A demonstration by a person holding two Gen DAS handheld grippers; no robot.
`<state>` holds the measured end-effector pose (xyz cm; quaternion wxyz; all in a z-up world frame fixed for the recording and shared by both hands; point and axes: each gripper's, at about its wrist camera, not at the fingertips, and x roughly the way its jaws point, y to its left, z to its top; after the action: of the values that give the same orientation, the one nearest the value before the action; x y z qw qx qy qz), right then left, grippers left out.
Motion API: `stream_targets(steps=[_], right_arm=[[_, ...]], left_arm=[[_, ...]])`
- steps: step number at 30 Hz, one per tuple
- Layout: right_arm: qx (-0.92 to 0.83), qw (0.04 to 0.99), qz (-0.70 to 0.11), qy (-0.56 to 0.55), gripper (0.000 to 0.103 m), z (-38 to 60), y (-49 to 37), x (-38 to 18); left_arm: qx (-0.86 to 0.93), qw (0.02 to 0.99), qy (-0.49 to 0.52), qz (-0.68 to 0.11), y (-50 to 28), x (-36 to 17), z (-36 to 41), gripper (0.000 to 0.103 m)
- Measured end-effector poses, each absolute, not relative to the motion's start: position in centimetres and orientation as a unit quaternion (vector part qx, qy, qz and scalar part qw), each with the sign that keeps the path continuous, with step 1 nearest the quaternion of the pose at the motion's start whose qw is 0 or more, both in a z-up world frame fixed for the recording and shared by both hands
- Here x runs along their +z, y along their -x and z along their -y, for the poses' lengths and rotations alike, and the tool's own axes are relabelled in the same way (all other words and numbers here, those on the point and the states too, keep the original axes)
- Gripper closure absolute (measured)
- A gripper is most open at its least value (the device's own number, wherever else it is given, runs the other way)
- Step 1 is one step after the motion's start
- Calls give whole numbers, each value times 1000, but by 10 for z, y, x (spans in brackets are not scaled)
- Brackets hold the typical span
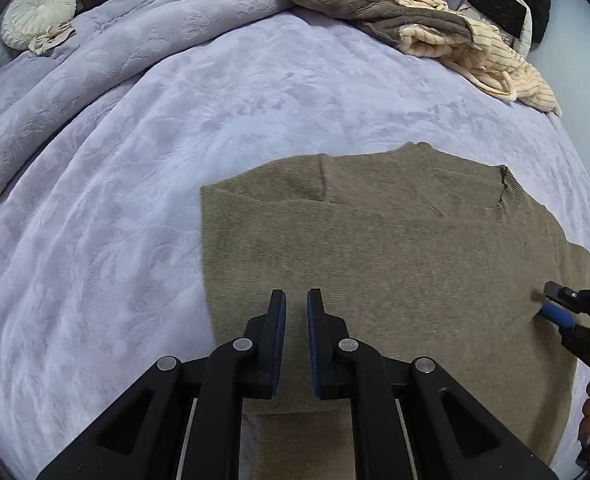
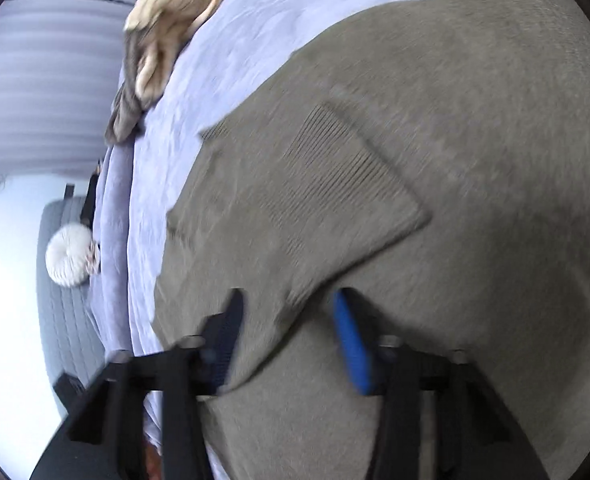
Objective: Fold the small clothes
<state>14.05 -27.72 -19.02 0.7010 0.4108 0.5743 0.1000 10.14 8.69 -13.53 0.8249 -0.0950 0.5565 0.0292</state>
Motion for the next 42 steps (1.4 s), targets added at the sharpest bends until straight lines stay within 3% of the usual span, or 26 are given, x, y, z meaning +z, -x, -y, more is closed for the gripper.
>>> stream_targets(steps=[1,6,20,22,23,24,25,26,42], right_arm=[[92,705,-573,-407,97,280,-144,-190],[61,696,-574,-427,97,304,-125,-212],[95,709,-582,-386,95,331,-81,-195],[91,710,-583,-384,91,339,-71,-192],[89,711,-583,-384,82,342,-68,-190],[86,712,-581,-384,75,345,-65,-189],[83,713,-579,-386,57,350,-62,-187],[83,715,-575,-389,47,357,-54,-185],[-31,756,-508,-411,46,509,-13,-165]], left_arm=[[29,823,95,-560,-98,-137,-85,91],[46,806,62,-587,-90,-169,-63,91],[12,819,18,-574,-64,-136,-15,91],[-7,821,24,-570,-59,-133,-2,90],[-11,821,24,-571,-57,-133,3,58],[-12,819,20,-573,-57,-133,10,2],[-2,819,10,-574,-55,-132,17,4],[1,824,-1,-567,-55,-131,25,1],[-34,806,-23,-591,-87,-140,114,1]])
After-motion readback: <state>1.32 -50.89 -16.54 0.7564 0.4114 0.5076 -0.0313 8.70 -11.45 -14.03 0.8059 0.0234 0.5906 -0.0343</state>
